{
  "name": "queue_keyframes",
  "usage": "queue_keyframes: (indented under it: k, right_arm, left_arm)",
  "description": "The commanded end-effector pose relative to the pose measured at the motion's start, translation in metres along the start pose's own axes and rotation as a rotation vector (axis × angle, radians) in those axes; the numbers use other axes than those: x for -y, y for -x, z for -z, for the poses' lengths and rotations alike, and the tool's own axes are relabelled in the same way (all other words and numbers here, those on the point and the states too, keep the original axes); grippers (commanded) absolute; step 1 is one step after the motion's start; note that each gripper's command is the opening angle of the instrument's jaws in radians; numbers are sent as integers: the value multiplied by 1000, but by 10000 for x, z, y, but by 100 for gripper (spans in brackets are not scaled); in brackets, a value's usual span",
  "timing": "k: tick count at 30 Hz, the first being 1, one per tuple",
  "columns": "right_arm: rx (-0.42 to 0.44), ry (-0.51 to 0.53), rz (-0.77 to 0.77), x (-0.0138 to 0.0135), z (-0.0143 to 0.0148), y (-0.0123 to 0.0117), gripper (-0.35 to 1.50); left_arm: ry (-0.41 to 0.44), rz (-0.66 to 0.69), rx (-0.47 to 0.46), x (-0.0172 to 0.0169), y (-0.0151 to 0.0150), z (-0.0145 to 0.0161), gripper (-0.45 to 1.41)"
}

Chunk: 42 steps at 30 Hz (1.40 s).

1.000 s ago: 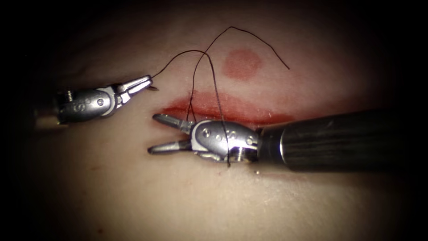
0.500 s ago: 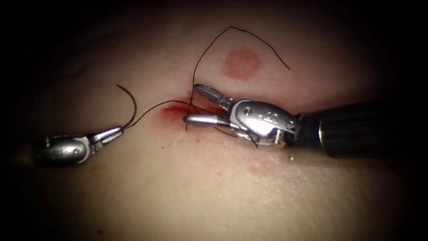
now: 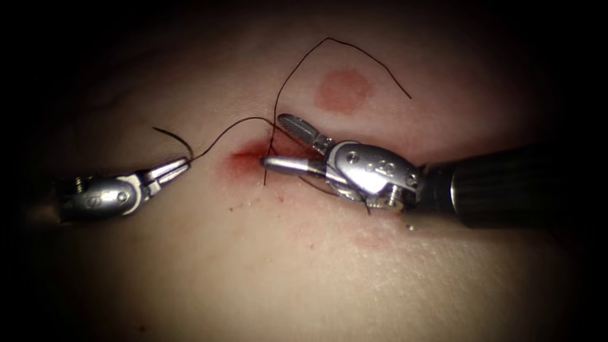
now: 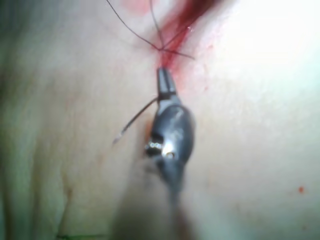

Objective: Wound Closure
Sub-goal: Use the left gripper to wrap the long suture end once around the right gripper, then use the right gripper to grab the short suture end on top.

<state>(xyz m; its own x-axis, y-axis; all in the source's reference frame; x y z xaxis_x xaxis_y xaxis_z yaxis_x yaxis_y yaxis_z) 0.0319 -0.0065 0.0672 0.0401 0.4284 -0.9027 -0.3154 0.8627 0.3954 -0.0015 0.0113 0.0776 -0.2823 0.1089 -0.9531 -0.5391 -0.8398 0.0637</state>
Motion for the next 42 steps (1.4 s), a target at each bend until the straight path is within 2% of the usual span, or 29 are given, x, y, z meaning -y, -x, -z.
queue_keyframes:
  k: [1, 4, 8, 10, 12, 13, 14, 18, 23, 25, 34, 38, 42]
  right_arm:
    - [30, -38, -23, 14, -10, 16, 126]
    - [83, -109, -29, 29, -19, 30, 125]
    - [102, -155, -15, 38, -23, 26, 125]
    - [78, -193, 127, 36, -22, 6, 126]
    - [28, -198, 203, 32, -21, -6, 128]
    - [-25, -190, 267, 26, -20, -17, 133]
    - [-74, -177, 304, 21, -20, -24, 136]
    - [-179, -80, 339, 11, -23, -32, 146]
    - [-246, 14, 334, 8, -26, -31, 146]
    - [-273, 92, 325, 5, -28, -27, 146]
    - [-275, 229, 310, 0, -26, -25, 146]
    - [-256, 287, 289, -2, -23, -25, 146]
    - [-170, 360, 236, -5, -22, -25, 146]
  left_arm:
    - [1, 2, -5, -1, 3, -8, -35]
    - [-2, 0, -12, 11, -4, -24, -35]
    - [-2, -5, -15, 10, -3, -35, -35]
    - [-3, -10, -20, 5, 4, -39, -35]
    - [-4, -14, -23, 3, 8, -38, -35]
    - [1, -19, -21, 1, 12, -36, -35]
    - [3, -22, -21, -1, 15, -35, -35]
    - [9, -28, -18, -5, 20, -31, -35]
    - [10, -34, -19, -10, 24, -27, -35]
    - [10, -26, -21, -21, 29, -20, -35]
    - [45, -13, 5, -76, 43, 24, -35]
    - [48, -14, 3, -80, 38, 36, -35]
    - [48, -14, 4, -87, 26, 47, -35]
